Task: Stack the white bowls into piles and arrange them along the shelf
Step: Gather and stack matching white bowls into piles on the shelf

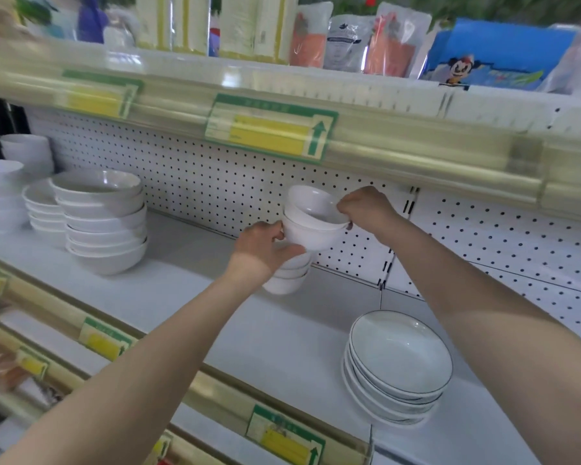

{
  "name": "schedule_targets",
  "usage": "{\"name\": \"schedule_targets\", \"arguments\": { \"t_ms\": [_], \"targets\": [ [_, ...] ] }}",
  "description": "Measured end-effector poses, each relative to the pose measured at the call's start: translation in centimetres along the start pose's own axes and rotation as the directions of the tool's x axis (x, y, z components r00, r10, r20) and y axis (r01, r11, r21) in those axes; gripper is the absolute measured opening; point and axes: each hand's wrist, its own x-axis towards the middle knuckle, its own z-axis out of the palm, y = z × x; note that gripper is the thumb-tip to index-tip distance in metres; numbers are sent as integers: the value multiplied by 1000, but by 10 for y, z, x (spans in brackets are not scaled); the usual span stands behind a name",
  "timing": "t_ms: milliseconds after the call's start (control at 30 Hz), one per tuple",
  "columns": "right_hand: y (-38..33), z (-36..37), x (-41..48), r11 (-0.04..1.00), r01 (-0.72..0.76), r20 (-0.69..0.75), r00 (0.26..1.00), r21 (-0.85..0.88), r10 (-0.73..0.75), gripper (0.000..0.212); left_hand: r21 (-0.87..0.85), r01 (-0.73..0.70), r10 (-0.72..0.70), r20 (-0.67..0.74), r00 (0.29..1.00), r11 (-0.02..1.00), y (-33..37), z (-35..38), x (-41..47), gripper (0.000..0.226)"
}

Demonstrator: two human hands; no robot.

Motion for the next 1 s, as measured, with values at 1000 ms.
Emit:
{"name": "schedule_targets", "arguments": {
  "t_ms": [1000],
  "targets": [
    [19, 52, 43, 974, 108, 52, 994, -197, -100, 25, -138, 132, -119, 102, 988, 982, -32, 7, 11, 70]
  ]
}}
